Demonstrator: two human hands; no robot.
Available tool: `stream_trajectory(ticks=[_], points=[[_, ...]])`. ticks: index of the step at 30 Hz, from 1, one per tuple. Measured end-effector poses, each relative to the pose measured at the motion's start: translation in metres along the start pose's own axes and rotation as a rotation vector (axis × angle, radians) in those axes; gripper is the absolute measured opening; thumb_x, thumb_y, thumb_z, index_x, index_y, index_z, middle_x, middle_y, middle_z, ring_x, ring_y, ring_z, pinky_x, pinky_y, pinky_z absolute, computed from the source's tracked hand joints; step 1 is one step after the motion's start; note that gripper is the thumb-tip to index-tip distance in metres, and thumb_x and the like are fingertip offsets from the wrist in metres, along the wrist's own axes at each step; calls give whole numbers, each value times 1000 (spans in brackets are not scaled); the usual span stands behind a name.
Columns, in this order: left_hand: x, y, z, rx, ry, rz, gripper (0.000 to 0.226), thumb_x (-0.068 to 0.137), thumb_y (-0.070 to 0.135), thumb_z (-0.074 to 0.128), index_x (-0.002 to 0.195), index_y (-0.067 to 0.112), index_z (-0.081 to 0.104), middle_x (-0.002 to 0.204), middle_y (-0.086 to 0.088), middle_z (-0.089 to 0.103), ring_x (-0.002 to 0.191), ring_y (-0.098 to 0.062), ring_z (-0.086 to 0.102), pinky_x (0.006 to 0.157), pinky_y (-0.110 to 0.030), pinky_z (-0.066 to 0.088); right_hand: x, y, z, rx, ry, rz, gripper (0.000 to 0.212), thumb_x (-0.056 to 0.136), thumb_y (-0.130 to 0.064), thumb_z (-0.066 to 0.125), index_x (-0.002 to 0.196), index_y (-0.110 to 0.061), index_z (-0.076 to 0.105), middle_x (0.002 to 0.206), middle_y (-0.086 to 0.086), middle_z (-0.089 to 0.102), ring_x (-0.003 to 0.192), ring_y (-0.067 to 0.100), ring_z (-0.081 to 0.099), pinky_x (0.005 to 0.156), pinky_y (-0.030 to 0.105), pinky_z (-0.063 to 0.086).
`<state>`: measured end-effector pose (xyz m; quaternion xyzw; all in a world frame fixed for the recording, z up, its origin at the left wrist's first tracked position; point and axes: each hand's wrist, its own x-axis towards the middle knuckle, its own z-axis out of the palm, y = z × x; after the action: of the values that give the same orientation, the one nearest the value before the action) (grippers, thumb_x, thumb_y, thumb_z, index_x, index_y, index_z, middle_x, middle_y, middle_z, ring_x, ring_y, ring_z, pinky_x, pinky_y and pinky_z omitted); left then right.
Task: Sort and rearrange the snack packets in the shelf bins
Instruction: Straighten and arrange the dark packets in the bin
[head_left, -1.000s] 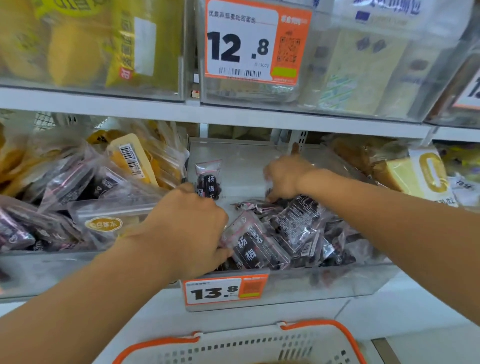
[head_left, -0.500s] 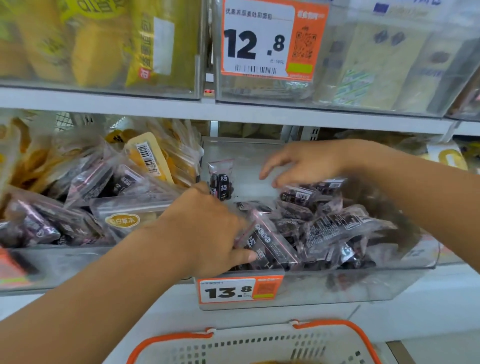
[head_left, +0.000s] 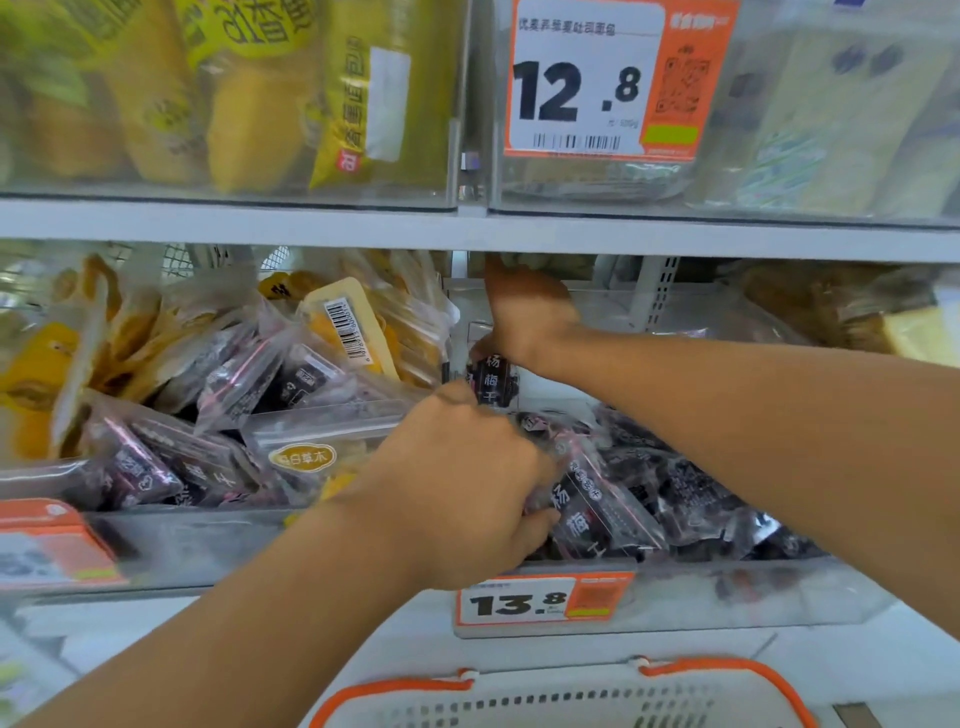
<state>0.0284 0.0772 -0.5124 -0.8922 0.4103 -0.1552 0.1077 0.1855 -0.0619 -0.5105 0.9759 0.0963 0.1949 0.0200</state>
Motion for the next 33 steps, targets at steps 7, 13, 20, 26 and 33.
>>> stream_trajectory(ticks=[7,13,20,26,33], points=[[3,1,-5,23,-82,-6,40,96,57,36,93,27,62,85,3,68,79,-21,60,92,-39,40,-24,6,-37,-49,-135,-129,49,77,-43,82,100,-12,55,94,6,60,88,29,64,68,33,49],[-10,-6,-9,75,-66,-99,63,93,67,26,131,26,55,141,-1,48,138,-22,35,120,-41,16,-52,15,-16,-165,-922,-154,74,83,-37,76,148,-16,46,139,5,58,119,25,57,90,28,48],[-18,-7,-7,90,-100,-192,67,83,66,29,106,21,74,113,-9,69,113,-29,60,107,-44,36,-22,41,-21,457,-570,-53,39,95,-20,68,133,-16,58,97,1,63,84,24,68,68,33,58],[-18,-7,-6,60,-77,-170,69,83,68,25,111,26,71,118,-3,67,117,-24,58,110,-43,37,-8,11,3,243,-204,-57,50,78,-46,81,107,-11,61,106,7,62,97,26,58,75,31,46],[-18,-11,-3,46,-41,-141,64,82,66,32,105,23,73,111,-5,69,109,-26,62,104,-44,44,-8,5,-17,69,-343,-103,77,58,-43,95,112,-14,48,102,3,54,90,24,57,59,30,46]])
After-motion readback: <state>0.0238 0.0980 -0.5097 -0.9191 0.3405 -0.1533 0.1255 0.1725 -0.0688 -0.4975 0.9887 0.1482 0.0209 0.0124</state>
